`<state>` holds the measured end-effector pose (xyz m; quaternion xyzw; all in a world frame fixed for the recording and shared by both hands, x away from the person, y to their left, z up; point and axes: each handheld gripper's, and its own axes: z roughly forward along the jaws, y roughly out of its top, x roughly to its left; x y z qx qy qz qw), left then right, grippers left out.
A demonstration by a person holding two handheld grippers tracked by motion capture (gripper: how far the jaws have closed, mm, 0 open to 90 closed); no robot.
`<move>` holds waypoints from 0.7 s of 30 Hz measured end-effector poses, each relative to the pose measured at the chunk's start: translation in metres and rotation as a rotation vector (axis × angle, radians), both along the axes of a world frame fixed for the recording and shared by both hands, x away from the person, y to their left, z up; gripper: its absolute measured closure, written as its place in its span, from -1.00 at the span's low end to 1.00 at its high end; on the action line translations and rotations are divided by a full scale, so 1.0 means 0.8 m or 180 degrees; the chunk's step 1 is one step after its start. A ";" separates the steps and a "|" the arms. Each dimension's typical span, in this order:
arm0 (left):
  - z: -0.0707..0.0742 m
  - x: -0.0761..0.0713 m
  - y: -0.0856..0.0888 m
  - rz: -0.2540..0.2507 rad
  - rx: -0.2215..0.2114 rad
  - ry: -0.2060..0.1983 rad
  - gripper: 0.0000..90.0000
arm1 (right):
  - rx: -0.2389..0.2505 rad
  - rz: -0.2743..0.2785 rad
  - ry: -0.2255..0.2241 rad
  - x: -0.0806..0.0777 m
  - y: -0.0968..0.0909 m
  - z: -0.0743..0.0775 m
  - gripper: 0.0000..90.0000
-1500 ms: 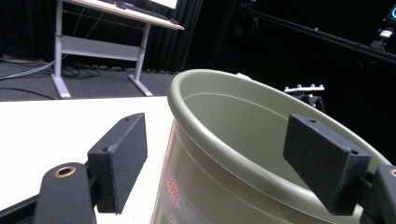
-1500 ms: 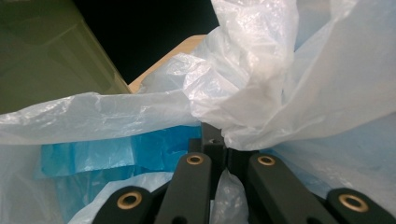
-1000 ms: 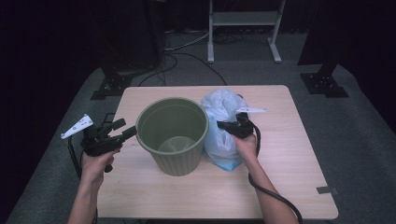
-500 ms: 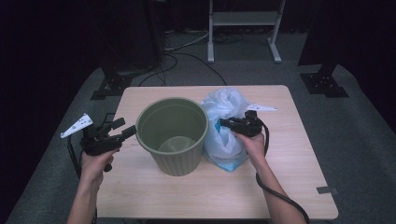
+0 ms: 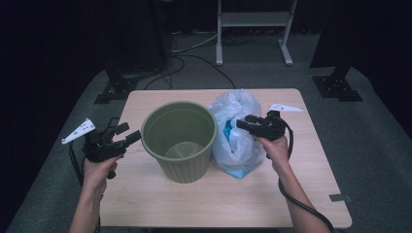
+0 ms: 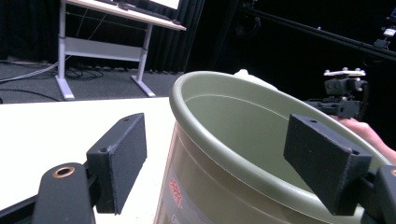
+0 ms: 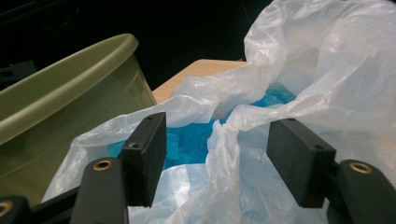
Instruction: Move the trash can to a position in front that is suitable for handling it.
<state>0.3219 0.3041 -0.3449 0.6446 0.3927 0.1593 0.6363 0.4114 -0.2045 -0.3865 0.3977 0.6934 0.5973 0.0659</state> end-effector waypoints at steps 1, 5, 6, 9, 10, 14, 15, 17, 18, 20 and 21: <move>0.000 -0.001 0.000 0.0001 -0.0004 0.0002 -0.56 | -0.0002 0.0005 -0.0003 -0.003 -0.003 0.002 -0.20; 0.003 -0.003 -0.001 -0.0006 0.0012 -0.0006 -0.56 | -0.0027 -0.0004 -0.0007 -0.013 -0.013 0.010 -0.27; 0.004 -0.003 -0.001 -0.0012 0.0013 -0.0010 -0.56 | -0.0030 -0.0002 -0.0022 -0.016 -0.016 0.013 -0.27; 0.006 -0.003 -0.001 -0.0020 0.0030 -0.0026 -0.56 | -0.0071 -0.0016 -0.0044 -0.024 -0.025 0.017 -0.30; 0.007 -0.004 -0.001 -0.0020 0.0028 -0.0028 -0.56 | -0.0079 -0.0022 -0.0038 -0.027 -0.027 0.018 -0.30; 0.006 -0.005 -0.001 -0.0017 0.0031 -0.0030 -0.56 | -0.0056 -0.0066 -0.0036 -0.035 -0.041 0.016 -0.31; 0.005 -0.005 -0.001 -0.0016 0.0030 -0.0028 -0.56 | -0.0057 -0.0074 -0.0033 -0.037 -0.044 0.015 -0.31; 0.004 -0.004 -0.001 -0.0016 0.0030 -0.0018 -0.56 | -0.0037 -0.0084 -0.0014 -0.041 -0.050 0.012 -0.31; 0.003 -0.004 -0.001 -0.0013 0.0031 -0.0013 -0.56 | -0.0033 -0.0087 -0.0016 -0.042 -0.051 0.010 -0.31; 0.003 -0.004 -0.002 -0.0015 0.0024 -0.0012 -0.56 | 0.0001 -0.0087 -0.0011 -0.048 -0.055 0.007 -0.31; 0.003 -0.004 -0.003 -0.0013 0.0021 -0.0015 -0.56 | 0.0010 -0.0083 -0.0018 -0.051 -0.058 0.005 -0.31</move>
